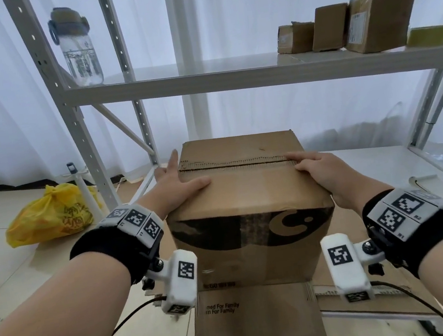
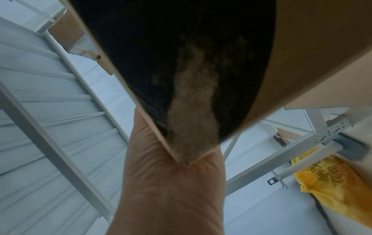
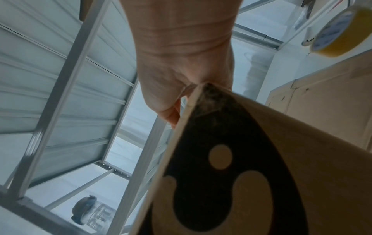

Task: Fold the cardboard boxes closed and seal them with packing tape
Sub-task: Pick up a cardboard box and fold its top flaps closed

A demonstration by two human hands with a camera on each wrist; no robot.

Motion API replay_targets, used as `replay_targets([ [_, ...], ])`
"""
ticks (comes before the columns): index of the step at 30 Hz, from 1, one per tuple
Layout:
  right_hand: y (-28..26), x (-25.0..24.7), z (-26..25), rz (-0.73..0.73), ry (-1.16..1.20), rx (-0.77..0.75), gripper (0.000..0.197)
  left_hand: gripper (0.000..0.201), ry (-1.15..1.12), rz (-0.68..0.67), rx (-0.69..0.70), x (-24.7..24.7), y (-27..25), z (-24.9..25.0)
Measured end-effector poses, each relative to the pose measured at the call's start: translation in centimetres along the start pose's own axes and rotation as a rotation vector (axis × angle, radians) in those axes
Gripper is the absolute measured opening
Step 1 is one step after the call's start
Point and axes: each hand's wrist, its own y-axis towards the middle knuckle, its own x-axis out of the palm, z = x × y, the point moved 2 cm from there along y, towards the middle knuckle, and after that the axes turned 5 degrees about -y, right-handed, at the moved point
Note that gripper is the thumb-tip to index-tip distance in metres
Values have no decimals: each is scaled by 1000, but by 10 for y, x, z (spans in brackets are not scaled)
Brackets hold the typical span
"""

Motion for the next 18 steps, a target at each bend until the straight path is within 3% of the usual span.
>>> replay_targets([
  [3,-3,7,-8,-25,-8,2,33,92,1,-30,-49,-1,-2,-3],
  [7,-4,12,-14,-35,-16,17,35,82,-62,1,-23,-4,-10,-3],
  [13,10,-8,-40,-23,-57,-49,32,84,-23,68,42,-21,-1,32],
  [18,34,-28,-57,-25,-334,-118,31,75,-31,108,41,-8,15,53],
])
